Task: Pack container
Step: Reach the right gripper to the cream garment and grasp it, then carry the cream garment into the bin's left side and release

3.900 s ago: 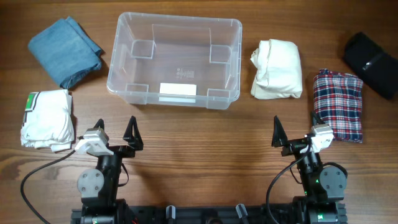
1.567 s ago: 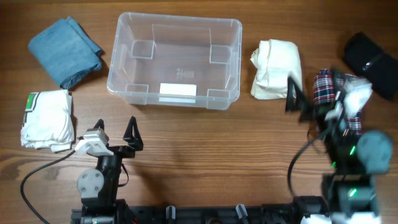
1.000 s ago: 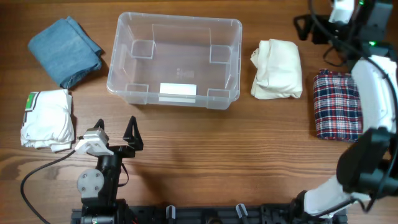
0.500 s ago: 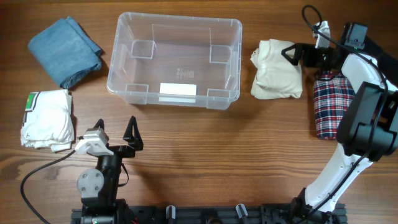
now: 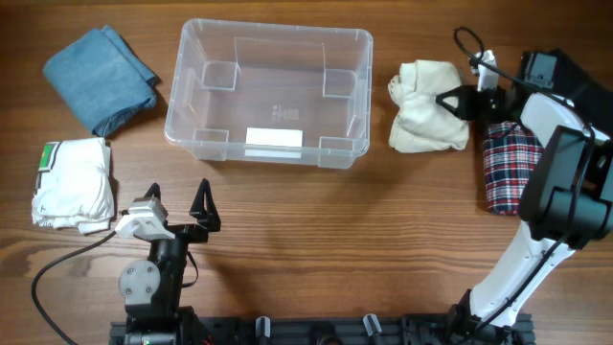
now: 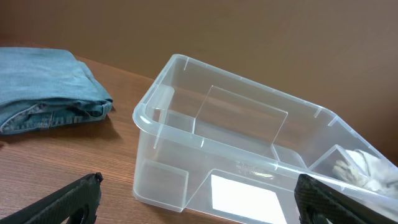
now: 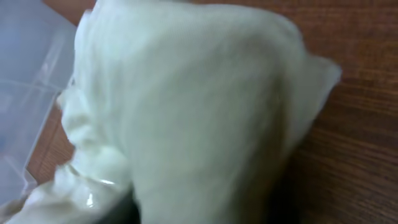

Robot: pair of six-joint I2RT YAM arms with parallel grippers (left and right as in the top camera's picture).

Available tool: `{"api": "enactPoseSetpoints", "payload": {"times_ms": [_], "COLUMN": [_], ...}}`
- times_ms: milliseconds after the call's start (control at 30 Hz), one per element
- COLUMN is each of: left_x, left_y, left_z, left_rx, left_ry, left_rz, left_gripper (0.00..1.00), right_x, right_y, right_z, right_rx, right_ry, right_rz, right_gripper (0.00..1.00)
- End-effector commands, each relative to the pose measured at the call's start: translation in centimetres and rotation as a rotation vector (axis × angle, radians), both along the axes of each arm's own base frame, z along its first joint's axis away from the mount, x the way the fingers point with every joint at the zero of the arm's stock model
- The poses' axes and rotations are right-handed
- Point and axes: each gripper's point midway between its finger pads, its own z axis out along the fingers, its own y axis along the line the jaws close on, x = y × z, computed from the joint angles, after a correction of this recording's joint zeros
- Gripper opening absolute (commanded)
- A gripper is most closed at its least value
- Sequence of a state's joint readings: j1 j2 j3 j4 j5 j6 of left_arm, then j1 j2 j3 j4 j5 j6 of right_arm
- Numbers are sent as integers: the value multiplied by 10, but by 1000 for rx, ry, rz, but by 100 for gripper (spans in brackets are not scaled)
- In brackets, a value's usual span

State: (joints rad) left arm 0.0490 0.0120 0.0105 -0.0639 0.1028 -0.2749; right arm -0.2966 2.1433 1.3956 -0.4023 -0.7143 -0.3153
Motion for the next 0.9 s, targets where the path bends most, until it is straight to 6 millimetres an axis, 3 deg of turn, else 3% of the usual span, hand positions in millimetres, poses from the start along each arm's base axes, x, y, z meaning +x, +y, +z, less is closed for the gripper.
{"api": "enactPoseSetpoints", "payload": {"times_ms": [0, 100, 167, 300, 400, 433, 467, 533, 733, 800, 867], "left_x": [0, 0, 0, 0, 0, 0, 0, 0, 0, 0, 0], "left_y": [2, 2, 2, 2, 2, 2, 2, 2, 2, 2, 2], "left_z": [-1, -1, -1, -1, -1, -1, -1, -1, -1, -1, -1], "left_rx": [9, 9, 9, 9, 9, 9, 9, 9, 9, 9, 9], "left_ry": [0, 0, 0, 0, 0, 0, 0, 0, 0, 0, 0], "left_rz": [6, 6, 6, 6, 6, 6, 6, 6, 6, 6, 6], "left_gripper": [100, 100, 100, 100, 100, 100, 100, 100, 100, 100, 100], "right_x": [-9, -2, 4, 6, -1, -4, -6, -10, 5, 6, 5], "right_y": [-3, 2, 6, 36, 64, 71, 80, 122, 228, 273, 319], "right_z": [-30, -10, 27, 141, 213, 227, 236, 255, 277, 276, 261], "right_rx": [45, 107, 132, 103, 7, -5, -14, 44, 143, 176, 243], "right_ry": [136, 131, 85, -133, -300, -330, -353, -390, -486, -541, -551], "right_rz": [-118, -156, -181, -145, -160, -166, -163, -117, -259, -305, -306], "right_gripper": [4, 4, 4, 4, 4, 4, 4, 4, 4, 4, 4]}}
